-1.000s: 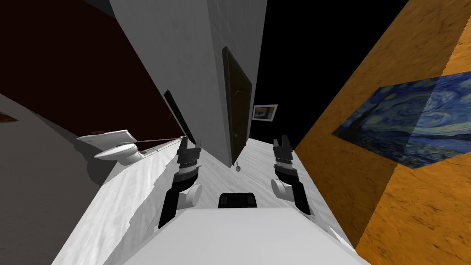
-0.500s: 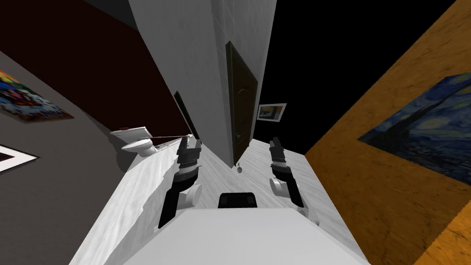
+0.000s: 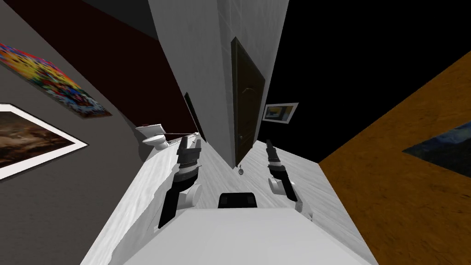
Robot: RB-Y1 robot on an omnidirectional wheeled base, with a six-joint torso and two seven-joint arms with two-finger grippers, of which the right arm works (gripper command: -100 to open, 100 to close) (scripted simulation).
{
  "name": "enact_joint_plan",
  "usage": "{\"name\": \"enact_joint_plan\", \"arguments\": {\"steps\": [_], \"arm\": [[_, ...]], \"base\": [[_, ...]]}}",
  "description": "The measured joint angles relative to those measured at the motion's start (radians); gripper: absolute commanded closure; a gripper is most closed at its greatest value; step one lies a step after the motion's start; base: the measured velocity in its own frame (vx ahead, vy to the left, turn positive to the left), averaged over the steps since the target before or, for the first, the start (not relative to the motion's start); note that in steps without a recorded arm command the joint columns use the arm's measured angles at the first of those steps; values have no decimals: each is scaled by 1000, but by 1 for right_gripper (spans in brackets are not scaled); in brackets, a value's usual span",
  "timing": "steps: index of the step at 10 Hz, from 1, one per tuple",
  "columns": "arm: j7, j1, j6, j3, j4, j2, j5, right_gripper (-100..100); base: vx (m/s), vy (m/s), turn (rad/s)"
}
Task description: Pull the door open
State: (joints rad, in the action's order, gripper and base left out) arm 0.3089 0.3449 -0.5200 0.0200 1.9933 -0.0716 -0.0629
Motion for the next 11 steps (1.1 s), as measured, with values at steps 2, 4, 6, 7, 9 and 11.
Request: {"name": "enact_joint_plan", "arguments": {"steps": [2, 4, 6, 7, 9, 11], "arm": [[36, -32, -4, 0, -70, -23, -26, -100], [68, -46, -4, -3, -117, -49, -53, -100], [106, -80, 2, -5, -175, -72, -81, -100], [124, -90, -1, -6, -204, -83, -96, -100], [148, -109, -8, -7, -257, -95, -113, -100], [182, -127, -5, -11, -306, -118, -141, -100]], "base": [[67, -92, 220], [56, -87, 200], [57, -100, 207], [39, -86, 80], [29, -84, 177], [62, -102, 214]]}}
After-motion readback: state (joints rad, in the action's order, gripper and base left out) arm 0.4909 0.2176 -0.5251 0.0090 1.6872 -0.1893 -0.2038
